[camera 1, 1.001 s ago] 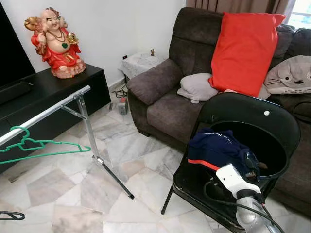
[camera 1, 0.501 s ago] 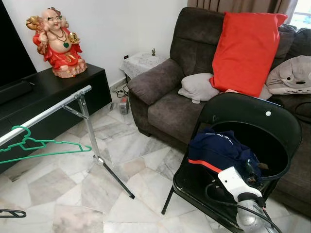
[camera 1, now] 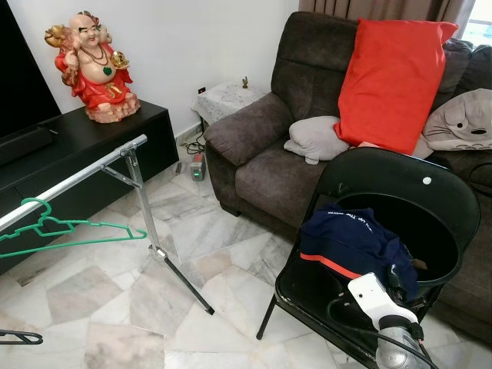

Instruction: Hang hanger

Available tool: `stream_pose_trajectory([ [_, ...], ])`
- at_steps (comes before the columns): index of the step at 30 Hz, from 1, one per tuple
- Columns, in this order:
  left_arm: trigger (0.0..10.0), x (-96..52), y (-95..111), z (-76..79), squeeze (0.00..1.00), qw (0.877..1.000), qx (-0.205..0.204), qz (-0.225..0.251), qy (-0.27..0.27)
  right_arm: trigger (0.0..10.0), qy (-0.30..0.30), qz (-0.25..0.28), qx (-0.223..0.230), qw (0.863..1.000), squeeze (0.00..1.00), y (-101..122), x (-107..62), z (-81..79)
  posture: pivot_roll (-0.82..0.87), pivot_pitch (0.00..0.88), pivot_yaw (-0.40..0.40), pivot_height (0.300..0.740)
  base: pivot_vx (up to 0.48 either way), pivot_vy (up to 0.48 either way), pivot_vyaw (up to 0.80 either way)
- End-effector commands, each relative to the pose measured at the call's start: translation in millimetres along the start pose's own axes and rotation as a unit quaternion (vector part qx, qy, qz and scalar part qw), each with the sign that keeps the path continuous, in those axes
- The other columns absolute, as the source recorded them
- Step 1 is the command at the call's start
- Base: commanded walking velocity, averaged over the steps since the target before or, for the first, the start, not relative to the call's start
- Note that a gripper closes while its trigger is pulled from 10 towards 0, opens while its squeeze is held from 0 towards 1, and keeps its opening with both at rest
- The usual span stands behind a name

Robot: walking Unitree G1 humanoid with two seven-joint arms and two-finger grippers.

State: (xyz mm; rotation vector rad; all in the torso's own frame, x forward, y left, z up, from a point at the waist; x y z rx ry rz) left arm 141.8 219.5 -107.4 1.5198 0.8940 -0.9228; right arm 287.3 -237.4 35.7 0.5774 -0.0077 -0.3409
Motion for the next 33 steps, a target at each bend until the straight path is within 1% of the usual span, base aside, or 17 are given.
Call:
stream_pose_trajectory([
  [1,10.0,-0.5,-3,-2.3,0.0,1.0,-0.005,-0.007,0.004,0.0,-0.009,0.001,0.007,1.0,0.0,3,2.7,4.3,-0.1,0.0,0.066,0.74,0.0,0.0,0.0],
  [7,10.0,-0.6,-3,-2.8,0.0,1.0,-0.008,-0.006,0.008,0.0,-0.011,0.008,0.014,1.0,0.0,8,5.8,5.9,-0.09,0.0,0.062,0.74,0.0,0.0,0.0],
  [12,10.0,-0.6,-4,-3.3,0.0,1.0,-0.009,-0.007,0.009,0.0,-0.008,0.013,0.042,0.999,0.0,11,7.1,6.4,-0.09,0.0,0.064,0.74,0.0,0.0,0.0],
  [16,10.0,-0.7,-4,-3.9,0.0,1.0,-0.009,-0.007,0.01,0.0,-0.027,0.006,0.082,0.996,0.0,14,10.8,14.5,-0.09,0.0,0.068,0.74,0.0,0.0,0.0],
  [18,10.0,-0.8,-4,-4.0,0.0,1.0,-0.009,-0.007,0.011,0.0,-0.032,0.006,0.089,0.995,0.0,16,12.1,17.0,-0.09,0.0,0.068,0.74,0.0,0.0,0.0],
  [20,10.0,-0.8,-4,-4.3,0.0,1.0,-0.009,-0.007,0.012,0.0,-0.05,0.007,0.11,0.993,0.0,22,16.6,26.2,-0.09,0.0,0.069,0.74,0.0,0.0,0.0],
  [21,10.0,-0.8,-4,-4.3,0.0,1.0,-0.009,-0.007,0.012,0.0,-0.05,0.007,0.11,0.993,0.0,22,16.6,26.2,-0.09,0.0,0.069,0.74,0.0,0.0,0.0],
  [23,10.0,-0.9,-4,-4.9,0.0,1.0,-0.007,-0.007,0.013,0.0,-0.079,0.014,0.136,0.987,0.0,35,27.0,44.6,-0.09,0.0,0.077,0.74,0.0,0.0,0.0],
  [24,10.0,-0.9,-4,-4.9,0.0,1.0,-0.007,-0.007,0.013,0.0,-0.079,0.014,0.136,0.987,0.0,35,27.0,44.6,-0.09,0.0,0.077,0.74,0.0,0.0,0.0],
  [25,10.0,-0.9,-4,-5.2,0.0,1.0,-0.007,-0.007,0.013,0.0,-0.098,0.019,0.158,0.982,0.0,43,33.8,58.3,-0.09,0.0,0.077,0.74,0.0,0.0,0.0],
  [26,10.0,-0.9,-4,-5.2,0.0,1.0,-0.006,-0.007,0.013,0.0,-0.104,0.021,0.166,0.98,0.0,46,35.8,63.1,-0.09,0.0,0.077,0.74,0.0,0.0,0.0],
  [30,10.0,-0.9,-4,-5.4,0.0,1.0,-0.008,-0.007,0.015,0.0,-0.149,0.057,0.21,0.965,0.0,71,46.0,97.1,-0.08,0.0,0.073,0.74,0.0,0.0,0.0],
  [31,10.0,-0.9,-4,-5.4,0.0,1.0,-0.008,-0.007,0.015,0.0,-0.153,0.062,0.215,0.962,0.0,75,47.0,101.6,-0.08,0.0,0.073,0.74,0.0,0.0,0.0],
  [32,10.0,-1.0,-5,-5.4,0.0,1.0,-0.01,-0.007,0.016,0.0,-0.158,0.078,0.224,0.959,0.0,85,49.4,110.5,-0.07,0.0,0.07,0.74,0.0,0.0,0.0],
  [33,10.0,-1.0,-5,-5.4,0.0,1.0,-0.011,-0.008,0.017,0.0,-0.156,0.087,0.226,0.958,0.0,91,50.1,113.3,-0.07,0.0,0.067,0.74,0.0,0.0,0.0],
])
Point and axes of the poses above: a point about 5 cm out from each wrist's last joint towards the gripper, its own x axis pointing out of the wrist towards the gripper, its own y axis along the axis of the wrist's last joint, z = x × y, the point moved 1 cm from there along x, pointing out of the wrist towards the gripper, and after that the axes turned 2 degrees about -x, right-handed, at the moved point
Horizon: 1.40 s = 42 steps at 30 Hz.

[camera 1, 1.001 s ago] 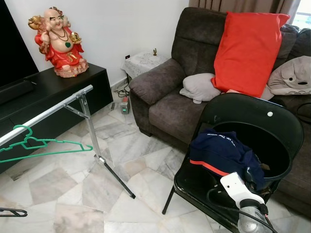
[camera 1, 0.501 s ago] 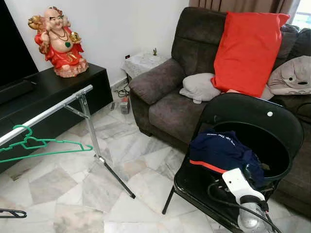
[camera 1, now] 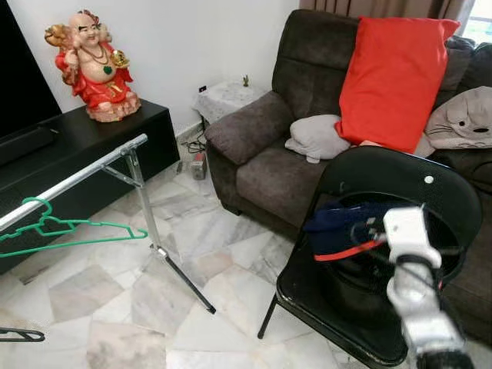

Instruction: Hang hanger

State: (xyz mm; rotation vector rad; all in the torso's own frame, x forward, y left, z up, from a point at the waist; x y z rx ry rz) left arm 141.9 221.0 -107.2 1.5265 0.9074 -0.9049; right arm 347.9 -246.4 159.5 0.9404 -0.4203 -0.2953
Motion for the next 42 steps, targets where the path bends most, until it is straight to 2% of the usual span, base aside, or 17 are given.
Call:
stream_pose_trajectory([
  [1,10.0,-0.8,-5,-3.8,0.0,1.0,-0.009,-0.009,0.008,0.0,0.0,0.025,0.02,1.0,0.0,20,6.2,3.3,-0.07,0.0,0.066,0.74,0.0,0.0,0.0],
  [8,10.0,-0.8,-6,-3.2,0.0,1.0,-0.013,-0.011,0.009,0.0,-0.001,0.054,0.053,0.997,0.0,47,8.6,5.6,-0.07,0.0,0.067,0.74,0.0,0.0,0.0],
  [11,10.0,-0.8,-6,-2.9,0.0,1.0,-0.013,-0.011,0.009,0.0,-0.013,0.085,0.063,0.994,0.0,63,10.9,15.4,-0.07,0.0,0.067,0.74,0.0,0.0,0.0],
  [17,10.0,-0.7,-5,-3.1,0.0,1.0,-0.013,-0.009,0.009,0.0,-0.03,0.117,0.077,0.99,0.0,84,16.0,28.9,-0.08,0.0,0.068,0.74,0.0,0.0,0.0],
  [19,10.0,-0.7,-5,-3.3,0.0,1.0,-0.013,-0.009,0.009,0.0,0.032,0.101,0.093,0.99,0.0,88,17.0,12.0,-0.08,0.0,0.07,0.74,0.0,0.0,0.0],
  [20,10.0,-0.7,-5,-3.4,0.0,1.0,-0.012,-0.009,0.009,0.0,0.082,0.085,0.111,0.987,0.0,87,14.4,-4.0,-0.08,0.0,0.07,0.74,0.0,0.0,0.0],
  [21,10.0,-0.7,-5,-3.3,0.0,1.0,-0.011,-0.009,0.009,1.2,0.11,0.078,0.134,0.982,0.0,88,8.5,-17.4,-0.08,0.0,0.067,0.74,0.0,0.0,0.0],
  [22,10.0,-0.7,-5,-3.3,0.0,1.0,-0.011,-0.009,0.009,7.5,0.12,0.078,0.139,0.98,0.0,88,5.4,-23.1,-0.08,0.0,0.067,0.74,0.0,0.0,0.0],
  [23,10.0,-0.7,-5,-3.3,0.0,1.0,-0.012,-0.009,0.009,10.0,0.13,0.079,0.14,0.978,0.0,88,1.8,-29.2,-0.07,0.0,0.065,0.74,0.0,0.0,0.0],
  [24,10.0,-0.7,-5,-3.4,0.0,1.0,-0.014,-0.008,0.009,10.0,0.144,0.073,0.143,0.976,0.0,86,-5.9,-40.5,-0.07,0.0,0.065,0.74,0.0,0.0,0.0],
  [27,10.0,-0.7,-5,-3.5,0.0,1.0,-0.016,-0.008,0.01,10.0,0.158,0.058,0.165,0.972,0.0,82,-17.6,-52.9,-0.06,0.0,0.063,0.74,0.0,0.0,0.2],
  [35,10.0,-0.9,-7,-2.9,0.0,1.0,-0.019,-0.011,0.014,10.0,0.185,0.088,0.173,0.963,0.0,92,-25.0,-57.7,-0.04,0.0,0.053,0.74,0.0,0.0,0.77],
  [39,10.0,-0.8,-10,0.8,0.0,0.999,-0.034,-0.012,0.014,10.0,0.202,0.125,0.147,0.96,0.0,102,-22.0,-58.2,-0.01,0.0,0.025,0.74,0.0,0.0,0.79],
  [42,10.0,-0.8,-11,1.7,0.0,0.999,-0.036,-0.013,0.014,10.0,0.207,0.134,0.143,0.958,0.0,105,-21.3,-58.7,-0.01,0.0,0.025,0.74,0.0,0.0,0.79],
])
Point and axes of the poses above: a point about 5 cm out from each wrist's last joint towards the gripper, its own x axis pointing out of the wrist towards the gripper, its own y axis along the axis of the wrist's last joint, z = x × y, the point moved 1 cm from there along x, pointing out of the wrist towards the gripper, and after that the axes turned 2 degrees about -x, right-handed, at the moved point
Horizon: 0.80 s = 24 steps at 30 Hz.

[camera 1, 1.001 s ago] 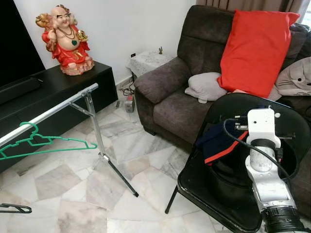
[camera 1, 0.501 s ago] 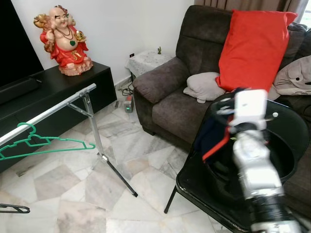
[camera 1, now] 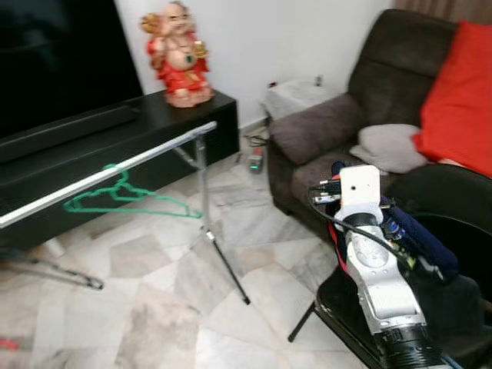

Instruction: Hang hanger

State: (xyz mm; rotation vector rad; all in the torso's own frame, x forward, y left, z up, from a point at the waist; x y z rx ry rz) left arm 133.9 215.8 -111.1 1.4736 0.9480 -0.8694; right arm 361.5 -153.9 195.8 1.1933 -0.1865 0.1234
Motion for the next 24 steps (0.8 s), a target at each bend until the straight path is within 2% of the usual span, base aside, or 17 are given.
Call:
stream_pose_trajectory([
  [1,10.0,-0.5,-3,-3.2,0.0,1.0,-0.006,-0.007,0.007,10.0,0.03,0.056,-0.01,0.998,0.0,25,6.4,-12.5,0.0,0.0,0.011,0.74,0.0,0.0,0.79],
  [5,10.0,-0.4,-6,1.1,0.0,1.0,-0.016,-0.011,0.006,10.0,0.063,0.101,-0.027,0.992,0.0,40,7.9,-17.9,0.01,0.0,-0.008,0.74,0.0,0.0,0.79],
  [11,10.0,-0.5,-11,8.0,0.0,1.0,-0.027,-0.014,0.004,10.0,0.104,0.159,-0.022,0.982,0.0,59,6.5,-22.8,0.03,0.0,-0.035,0.74,0.0,0.0,0.79],
  [13,10.0,-0.6,-13,11.1,0.0,0.999,-0.035,-0.016,0.003,10.0,0.17,0.215,-0.005,0.962,0.0,81,-1.5,-40.4,0.04,0.0,-0.046,0.74,0.0,0.0,0.79],
  [14,10.0,-0.6,-13,11.1,0.0,0.999,-0.035,-0.016,0.003,10.0,0.17,0.215,-0.005,0.962,0.0,81,-1.5,-40.4,0.04,0.0,-0.046,0.74,0.0,0.0,0.79],
  [17,10.0,-0.6,-14,13.6,0.0,0.999,-0.04,-0.017,0.002,10.0,0.212,0.25,0.016,0.944,0.0,95,-10.4,-50.6,0.04,0.0,-0.057,0.74,0.0,0.0,0.79],
  [18,10.0,-0.6,-14,13.6,0.0,0.999,-0.04,-0.017,0.002,10.0,0.212,0.25,0.016,0.944,0.0,95,-10.4,-50.6,0.04,0.0,-0.057,0.74,0.0,0.0,0.79],
  [20,10.0,-0.7,-15,15.3,0.0,0.999,-0.044,-0.018,0.002,10.0,0.257,0.277,0.03,0.925,0.0,106,-19.6,-61.8,0.06,0.0,-0.063,0.74,0.0,0.0,0.79],
  [21,10.0,-0.7,-15,15.3,0.0,0.999,-0.044,-0.018,0.002,10.0,0.257,0.277,0.03,0.925,0.0,106,-19.6,-61.8,0.06,0.0,-0.063,0.74,0.0,0.0,0.79],
  [22,10.0,-0.7,-15,16.0,0.0,0.999,-0.045,-0.018,0.002,10.0,0.282,0.286,0.044,0.915,0.0,110,-24.2,-67.9,0.06,0.0,-0.065,0.74,0.0,0.0,0.79],
  [24,10.0,-0.6,-15,16.5,0.0,0.999,-0.047,-0.017,0.002,10.0,0.305,0.29,0.058,0.905,0.0,111,-27.8,-73.8,0.07,0.0,-0.067,0.74,0.0,0.0,0.79],
])
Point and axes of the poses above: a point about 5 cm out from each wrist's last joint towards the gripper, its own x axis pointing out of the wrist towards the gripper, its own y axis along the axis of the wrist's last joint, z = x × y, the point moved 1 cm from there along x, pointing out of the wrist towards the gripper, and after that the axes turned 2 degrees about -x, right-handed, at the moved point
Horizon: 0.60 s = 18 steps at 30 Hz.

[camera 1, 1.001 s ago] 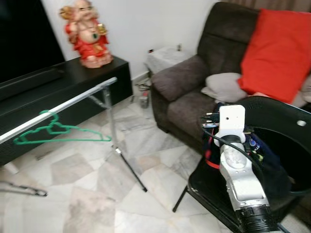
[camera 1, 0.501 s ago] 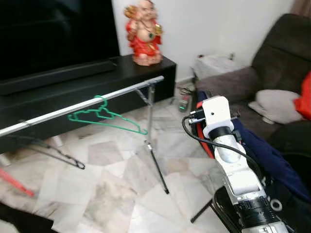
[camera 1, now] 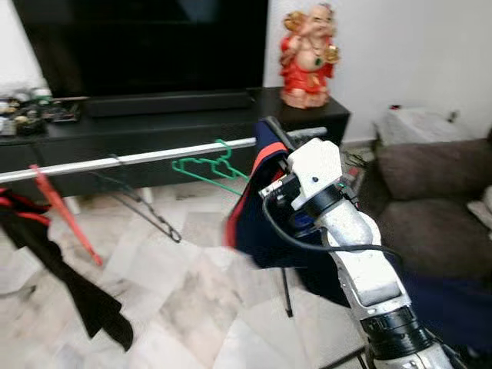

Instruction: Hang hanger

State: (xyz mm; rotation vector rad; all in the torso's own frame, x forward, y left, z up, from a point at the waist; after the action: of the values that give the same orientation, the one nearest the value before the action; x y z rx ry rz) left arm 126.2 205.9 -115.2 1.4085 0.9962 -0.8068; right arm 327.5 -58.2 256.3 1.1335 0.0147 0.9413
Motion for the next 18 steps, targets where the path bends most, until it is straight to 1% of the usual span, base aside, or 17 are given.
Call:
stream_pose_trajectory([
  [1,10.0,-0.5,-7,5.2,0.0,1.0,-0.003,-0.014,-0.008,10.0,0.03,0.03,0.014,0.999,0.0,12,6.8,-12.3,0.07,0.0,-0.068,0.74,0.0,0.0,0.79],
  [2,10.0,-0.4,-7,4.9,0.0,1.0,-0.003,-0.014,-0.007,10.0,0.035,0.025,0.019,0.999,0.0,8,5.7,-14.0,0.07,0.0,-0.068,0.74,0.0,0.0,0.79],
  [3,10.0,-0.4,-6,4.1,0.0,1.0,-0.002,-0.013,-0.007,10.0,0.03,-0.003,0.029,0.999,0.0,-2,0.9,-14.3,0.06,0.0,-0.067,0.74,0.0,0.0,0.5],
  [4,10.0,-0.4,-6,4.1,0.0,1.0,-0.002,-0.013,-0.007,10.0,0.03,-0.003,0.029,0.999,0.0,-2,0.9,-14.3,0.06,0.0,-0.067,0.74,0.0,0.0,0.5],
  [6,10.0,-0.2,-4,2.1,0.0,1.0,0.0,-0.011,-0.005,10.0,0.004,-0.062,0.054,0.997,0.0,-24,-11.2,-11.8,0.05,0.0,-0.062,0.74,0.0,0.0,0.0],
  [7,10.0,-0.2,-4,0.8,0.0,1.0,0.003,-0.011,-0.004,10.0,-0.031,-0.114,0.064,0.991,0.0,-43,-22.8,-6.9,0.04,0.0,-0.056,0.74,0.0,0.0,0.0],
  [8,10.0,-0.1,-3,-1.0,0.0,1.0,0.005,-0.01,-0.003,10.0,-0.068,-0.17,0.085,0.979,0.0,-62,-36.1,-3.1,0.04,0.0,-0.048,0.74,0.0,0.0,0.0],
  [9,10.0,-0.1,-2,-2.2,0.0,1.0,0.007,-0.01,-0.002,10.0,-0.091,-0.206,0.1,0.969,0.0,-73,-46.0,-1.3,0.04,0.0,-0.048,0.74,0.0,0.0,0.0],
  [10,10.0,-0.2,-2,-3.7,0.0,1.0,0.008,-0.01,-0.001,10.0,-0.12,-0.241,0.118,0.956,0.0,-85,-57.7,0.0,0.02,0.0,-0.04,0.74,0.0,0.0,0.0],
  [11,10.0,-0.2,-1,-6.8,0.0,1.0,0.013,-0.01,0.002,10.0,-0.158,-0.284,0.168,0.931,0.0,-103,-81.5,-2.6,0.02,0.0,-0.026,0.74,0.0,0.0,0.0],
  [12,10.0,-0.2,-1,-6.8,0.0,1.0,0.013,-0.01,0.002,10.0,-0.158,-0.284,0.168,0.931,0.0,-103,-81.5,-2.6,0.02,0.0,-0.026,0.74,0.0,0.0,0.0],
  [13,10.0,-0.3,0,-9.2,0.0,1.0,0.016,-0.009,0.005,10.0,-0.162,-0.303,0.188,0.92,0.0,-111,-96.2,-9.3,0.01,0.0,-0.022,0.74,0.0,0.0,0.0],
  [15,10.0,-0.4,0,-11.1,0.0,1.0,0.018,-0.009,0.007,10.0,-0.158,-0.308,0.192,0.918,0.0,-113,-100.0,-14.1,0.0,0.0,-0.01,0.74,0.0,0.0,0.0],
  [17,10.0,-0.5,2,-15.2,0.0,1.0,0.025,-0.004,0.017,10.0,-0.143,-0.322,0.213,0.911,0.0,-118,-107.8,-25.5,-0.01,0.0,0.009,0.74,0.0,0.0,0.0],
  [18,10.0,-0.5,3,-16.2,0.0,1.0,0.024,-0.002,0.019,10.0,-0.143,-0.324,0.214,0.91,0.0,-120,-109.1,-26.9,-0.01,0.0,0.011,0.74,0.0,0.0,0.0],
])
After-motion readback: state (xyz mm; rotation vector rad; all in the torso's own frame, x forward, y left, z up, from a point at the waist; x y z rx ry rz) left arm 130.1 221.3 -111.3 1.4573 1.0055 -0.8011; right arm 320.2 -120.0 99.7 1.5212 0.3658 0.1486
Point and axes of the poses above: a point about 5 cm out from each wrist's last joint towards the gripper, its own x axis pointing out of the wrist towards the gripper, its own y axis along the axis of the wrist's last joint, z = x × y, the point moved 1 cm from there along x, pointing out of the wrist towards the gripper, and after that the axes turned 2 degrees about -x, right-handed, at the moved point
